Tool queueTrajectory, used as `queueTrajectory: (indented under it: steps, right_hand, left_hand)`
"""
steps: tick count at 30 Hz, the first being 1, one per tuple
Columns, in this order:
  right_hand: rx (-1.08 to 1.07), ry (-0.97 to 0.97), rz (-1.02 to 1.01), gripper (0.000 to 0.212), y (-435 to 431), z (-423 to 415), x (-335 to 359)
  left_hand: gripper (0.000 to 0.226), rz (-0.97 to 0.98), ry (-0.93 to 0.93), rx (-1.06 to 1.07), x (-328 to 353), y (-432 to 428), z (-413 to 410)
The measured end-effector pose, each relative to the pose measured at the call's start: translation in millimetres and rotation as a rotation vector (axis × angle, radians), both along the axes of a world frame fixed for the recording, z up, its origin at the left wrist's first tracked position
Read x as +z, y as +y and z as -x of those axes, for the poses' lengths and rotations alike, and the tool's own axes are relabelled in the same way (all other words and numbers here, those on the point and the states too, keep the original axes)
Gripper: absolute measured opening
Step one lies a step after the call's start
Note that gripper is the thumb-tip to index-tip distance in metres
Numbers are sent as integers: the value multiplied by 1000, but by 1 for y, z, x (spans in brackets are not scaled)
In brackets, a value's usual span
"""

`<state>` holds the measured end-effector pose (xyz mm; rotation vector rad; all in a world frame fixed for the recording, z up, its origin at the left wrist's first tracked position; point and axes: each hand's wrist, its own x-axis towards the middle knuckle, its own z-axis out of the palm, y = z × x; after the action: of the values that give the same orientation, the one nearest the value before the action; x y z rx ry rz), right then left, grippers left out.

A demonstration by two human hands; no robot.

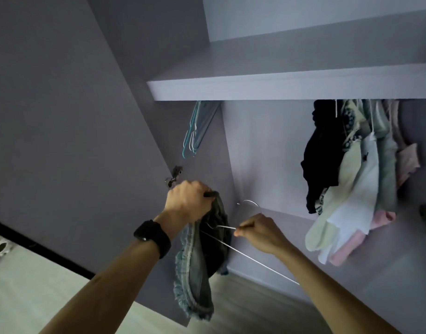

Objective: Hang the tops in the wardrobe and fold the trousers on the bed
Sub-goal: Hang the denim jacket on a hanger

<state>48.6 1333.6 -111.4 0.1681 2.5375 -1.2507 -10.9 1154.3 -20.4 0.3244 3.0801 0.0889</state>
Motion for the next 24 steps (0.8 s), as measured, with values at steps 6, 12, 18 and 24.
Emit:
queueTrajectory:
  steps: [6, 12, 18, 24]
  right_hand:
    - [-138, 81, 153, 6, -32, 41, 21]
    - [-74, 0, 30, 13, -34, 19, -9]
    - [-202, 67, 167, 24, -71, 13, -14]
    - [-192, 194, 305, 16, -73, 20, -5]
  left_hand:
    - [29, 181, 61, -57, -26, -15, -50]
    - [34, 38, 151, 236, -22, -71, -41]
    - [29, 67, -47, 58, -55, -22, -81]
    - [37, -221, -63, 160, -74, -35, -77]
